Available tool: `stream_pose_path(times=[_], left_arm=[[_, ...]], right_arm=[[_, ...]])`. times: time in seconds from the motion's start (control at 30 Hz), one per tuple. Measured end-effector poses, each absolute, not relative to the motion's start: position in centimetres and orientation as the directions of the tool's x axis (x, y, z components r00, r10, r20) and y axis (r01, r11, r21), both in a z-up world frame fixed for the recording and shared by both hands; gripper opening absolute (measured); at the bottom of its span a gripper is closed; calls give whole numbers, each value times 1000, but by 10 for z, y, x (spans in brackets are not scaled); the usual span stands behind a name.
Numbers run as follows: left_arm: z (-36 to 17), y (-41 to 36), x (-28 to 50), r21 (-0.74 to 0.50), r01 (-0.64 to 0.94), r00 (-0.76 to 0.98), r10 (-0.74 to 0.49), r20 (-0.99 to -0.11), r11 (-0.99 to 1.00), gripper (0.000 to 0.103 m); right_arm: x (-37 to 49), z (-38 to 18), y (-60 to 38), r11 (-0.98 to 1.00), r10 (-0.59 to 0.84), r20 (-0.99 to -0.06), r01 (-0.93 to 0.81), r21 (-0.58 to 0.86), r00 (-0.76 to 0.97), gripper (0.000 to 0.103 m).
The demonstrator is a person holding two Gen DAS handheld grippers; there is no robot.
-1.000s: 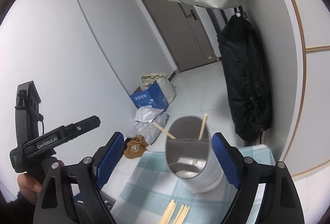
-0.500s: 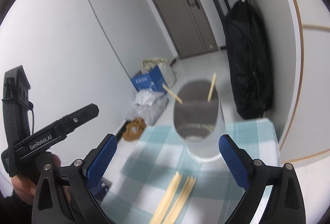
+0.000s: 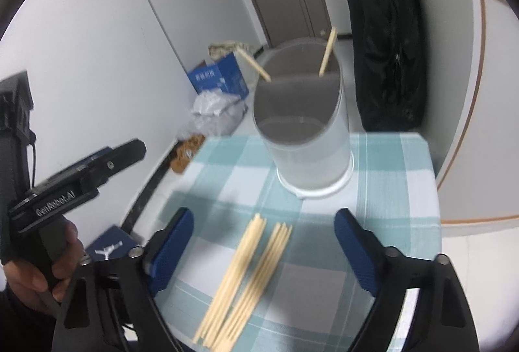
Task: Organize utensils
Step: 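Withdraw both open tools from the holder back toward the chopstick bundle, then lower the right tool onto the bundle and grasp one chopstick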
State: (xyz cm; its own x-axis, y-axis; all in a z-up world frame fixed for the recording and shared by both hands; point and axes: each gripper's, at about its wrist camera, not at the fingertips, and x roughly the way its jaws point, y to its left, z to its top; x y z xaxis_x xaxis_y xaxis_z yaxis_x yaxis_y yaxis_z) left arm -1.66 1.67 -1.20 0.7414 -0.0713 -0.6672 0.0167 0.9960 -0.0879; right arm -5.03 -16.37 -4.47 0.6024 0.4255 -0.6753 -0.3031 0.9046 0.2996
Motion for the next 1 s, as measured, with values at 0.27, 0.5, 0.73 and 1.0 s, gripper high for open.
stream_pose_path(times=[0.27,0.5,0.73,1.0], left_arm=[[-38,33,-8,-125,11,684,-99,-723,992,86],[-49,39,-2,-138,10,621,-114,-775,990,86],[-54,53,4,-180,-26,593,-130,-795,983,86],[-48,62,5,-187,-37,601,-128,-789,982,86]], right_arm=[[-30,-87,-156,937,338,-803,-259,236,491,50],[-10,-125,-146,947,293,-887,-238,217,356,28],[5,-142,-125,946,243,-923,-286,156,300,23],[15,-142,-109,951,136,-950,-307,45,282,21]])
